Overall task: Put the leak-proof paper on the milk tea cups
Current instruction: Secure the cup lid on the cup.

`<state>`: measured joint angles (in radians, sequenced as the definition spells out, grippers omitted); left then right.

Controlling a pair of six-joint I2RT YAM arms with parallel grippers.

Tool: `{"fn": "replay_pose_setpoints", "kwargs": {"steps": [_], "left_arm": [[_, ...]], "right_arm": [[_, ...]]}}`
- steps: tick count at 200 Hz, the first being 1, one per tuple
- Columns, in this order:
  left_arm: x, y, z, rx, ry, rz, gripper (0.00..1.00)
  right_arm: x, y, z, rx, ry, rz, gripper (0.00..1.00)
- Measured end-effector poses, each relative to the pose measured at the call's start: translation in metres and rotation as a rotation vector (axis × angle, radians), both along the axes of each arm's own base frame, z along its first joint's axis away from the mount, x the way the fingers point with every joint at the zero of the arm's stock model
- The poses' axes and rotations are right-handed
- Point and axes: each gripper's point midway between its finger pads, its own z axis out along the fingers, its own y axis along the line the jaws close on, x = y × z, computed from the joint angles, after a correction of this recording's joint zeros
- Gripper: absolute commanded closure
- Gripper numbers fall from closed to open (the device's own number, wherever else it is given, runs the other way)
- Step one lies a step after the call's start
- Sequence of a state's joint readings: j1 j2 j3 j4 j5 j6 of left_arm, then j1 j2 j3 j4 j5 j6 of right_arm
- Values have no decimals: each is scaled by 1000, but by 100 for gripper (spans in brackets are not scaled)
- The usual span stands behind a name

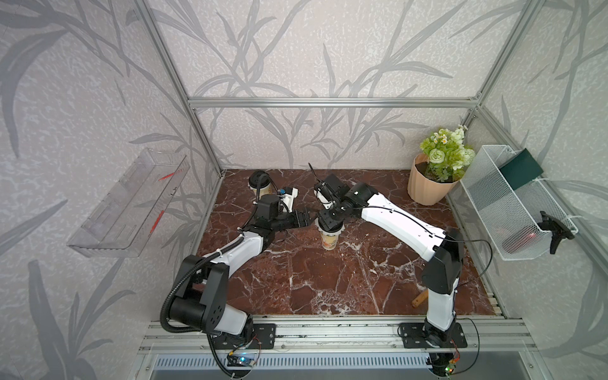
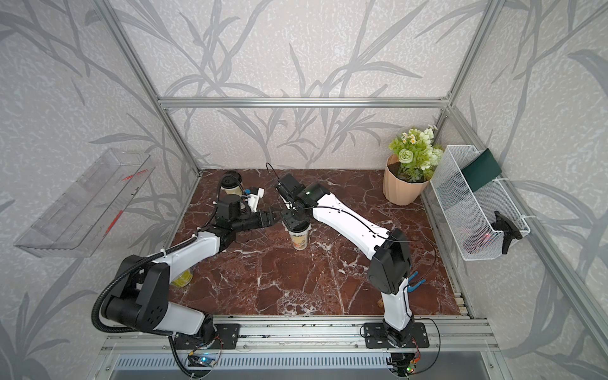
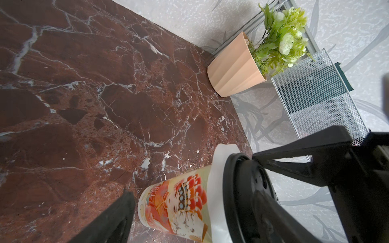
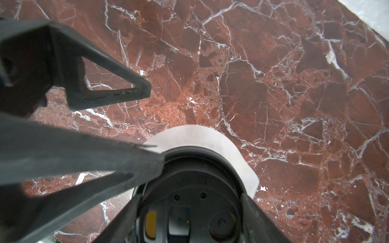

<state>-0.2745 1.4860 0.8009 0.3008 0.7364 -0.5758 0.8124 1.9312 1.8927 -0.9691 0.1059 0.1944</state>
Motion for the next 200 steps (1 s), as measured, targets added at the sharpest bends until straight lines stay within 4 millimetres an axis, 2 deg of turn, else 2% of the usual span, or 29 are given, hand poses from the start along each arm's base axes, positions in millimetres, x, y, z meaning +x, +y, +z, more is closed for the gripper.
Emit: {"fn": "replay_pose_setpoints", "kwargs": {"steps": [21,152,200], "left_arm": [[1,-4,-11,0,26,-24,15],[7,-2,1,-4,-22,2,15],[14,-21,9,-12,-53,-40,15]], "right_arm": [[0,0,-1,19,-9,0,37],[5,3,-3,143,-120,3,38],[3,3,-3,168,-155,15,37]]}}
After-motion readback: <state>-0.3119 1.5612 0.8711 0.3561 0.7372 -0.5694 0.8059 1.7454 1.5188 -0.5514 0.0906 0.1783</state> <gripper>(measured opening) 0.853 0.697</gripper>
